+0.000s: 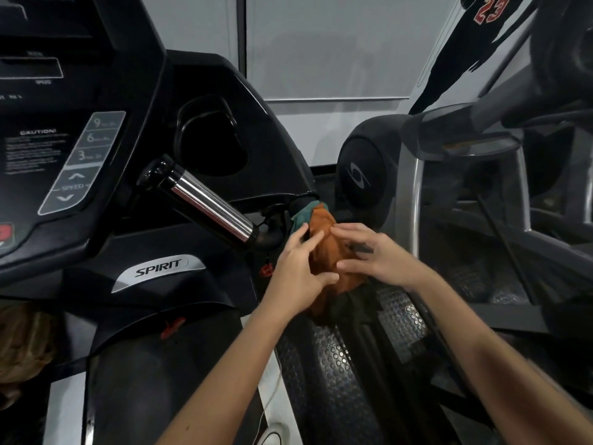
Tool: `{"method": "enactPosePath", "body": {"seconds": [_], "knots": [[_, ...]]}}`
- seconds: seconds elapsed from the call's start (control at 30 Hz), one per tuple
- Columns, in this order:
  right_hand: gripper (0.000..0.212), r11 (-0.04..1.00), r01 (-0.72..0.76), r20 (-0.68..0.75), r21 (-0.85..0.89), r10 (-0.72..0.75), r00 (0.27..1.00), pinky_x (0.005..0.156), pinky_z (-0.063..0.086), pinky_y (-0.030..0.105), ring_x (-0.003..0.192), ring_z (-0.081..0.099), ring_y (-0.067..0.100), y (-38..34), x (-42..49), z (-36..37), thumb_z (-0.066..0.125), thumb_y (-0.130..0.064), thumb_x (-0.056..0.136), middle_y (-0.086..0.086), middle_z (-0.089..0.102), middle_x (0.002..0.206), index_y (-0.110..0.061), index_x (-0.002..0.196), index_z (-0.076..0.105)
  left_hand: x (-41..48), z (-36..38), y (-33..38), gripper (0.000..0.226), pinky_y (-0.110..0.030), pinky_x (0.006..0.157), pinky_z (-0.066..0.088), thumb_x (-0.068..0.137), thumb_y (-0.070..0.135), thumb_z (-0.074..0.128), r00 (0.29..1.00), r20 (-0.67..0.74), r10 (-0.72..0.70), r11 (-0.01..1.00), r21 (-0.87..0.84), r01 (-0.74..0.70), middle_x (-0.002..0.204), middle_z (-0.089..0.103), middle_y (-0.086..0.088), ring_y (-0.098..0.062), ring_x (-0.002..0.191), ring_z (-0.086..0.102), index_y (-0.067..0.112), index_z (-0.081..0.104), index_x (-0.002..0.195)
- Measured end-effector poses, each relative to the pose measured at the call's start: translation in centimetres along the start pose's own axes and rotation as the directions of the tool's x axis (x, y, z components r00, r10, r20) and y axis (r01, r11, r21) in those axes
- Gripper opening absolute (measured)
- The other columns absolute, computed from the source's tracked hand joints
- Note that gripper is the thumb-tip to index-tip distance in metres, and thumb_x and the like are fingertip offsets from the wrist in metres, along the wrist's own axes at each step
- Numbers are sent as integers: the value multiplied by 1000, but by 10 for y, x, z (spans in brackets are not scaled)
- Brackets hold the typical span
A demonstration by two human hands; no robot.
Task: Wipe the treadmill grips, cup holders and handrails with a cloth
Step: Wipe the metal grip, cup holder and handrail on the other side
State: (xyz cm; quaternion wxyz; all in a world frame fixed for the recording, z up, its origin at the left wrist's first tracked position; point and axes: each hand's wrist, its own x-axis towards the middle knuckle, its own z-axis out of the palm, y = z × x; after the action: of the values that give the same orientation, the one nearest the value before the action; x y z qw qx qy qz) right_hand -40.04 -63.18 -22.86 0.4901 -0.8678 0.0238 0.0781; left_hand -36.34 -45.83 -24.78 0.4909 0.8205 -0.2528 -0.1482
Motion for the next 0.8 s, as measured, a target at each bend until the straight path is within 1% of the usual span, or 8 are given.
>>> {"method": "enactPosePath", "body": {"seconds": [0.07,0.17,0.3,0.47,0.53,0.63,0.73,0.8], "knots": [[60,996,47,22,-72,-46,999,101,34,7,131,32,2,-4,12,0,67,-13,82,-7,34,143,-15,137,43,11,-3,-4,79,-37,114,26,75,16,76,999,-30,-22,1000,-21,21,154,20,0,-17,141,23,17,35,143],[62,983,100,22,-153,-97,995,112,26,22,134,23,2,-13,39,2,65,-15,84,-2,28,148,-12,140,38,31,-12,-8,81,-41,112,31,77,9,73,997,-64,-52,998,-45,50,153,22,-5,-21,139,28,11,28,145],[56,961,133,-11,-241,-140,990,109,34,30,127,32,4,-18,51,2,67,-17,84,-3,35,137,-15,136,46,36,-10,-6,75,-37,110,34,85,6,63,996,-65,-58,998,-35,56,146,24,-5,-20,132,35,8,21,147],[31,894,196,-38,-402,-231,972,85,43,18,101,54,15,-23,30,2,67,-6,82,-2,52,109,-13,112,64,17,-1,-4,44,-24,96,38,83,5,63,968,-249,-31,996,77,52,125,49,-9,-23,112,52,8,51,126],[25,883,212,-29,-418,-247,969,86,41,14,95,56,12,-20,14,3,67,-4,80,-2,55,102,-11,104,68,1,7,-4,35,-25,91,41,80,0,61,960,-279,5,994,104,25,114,58,-9,-24,104,57,7,60,114],[23,859,233,-13,-456,-269,963,89,37,7,96,54,6,-15,0,5,67,-6,82,-6,55,101,-12,104,69,-10,15,-6,35,-22,90,42,79,-3,59,956,-294,4,997,79,20,111,62,-8,-22,102,59,7,63,112],[27,845,236,5,-480,-266,964,97,38,20,103,53,11,-19,19,4,63,-5,84,-5,52,107,-11,110,67,1,11,-6,41,-13,90,35,82,-8,56,945,-326,-36,997,50,55,119,58,-12,-24,109,56,3,57,121],[31,829,219,6,-515,-252,968,103,37,33,110,51,18,-22,39,4,61,-7,85,-1,51,116,-13,116,63,13,7,-2,47,-16,93,38,83,-12,51,947,-319,-39,998,36,54,123,52,-16,-26,111,55,-1,50,129]]}}
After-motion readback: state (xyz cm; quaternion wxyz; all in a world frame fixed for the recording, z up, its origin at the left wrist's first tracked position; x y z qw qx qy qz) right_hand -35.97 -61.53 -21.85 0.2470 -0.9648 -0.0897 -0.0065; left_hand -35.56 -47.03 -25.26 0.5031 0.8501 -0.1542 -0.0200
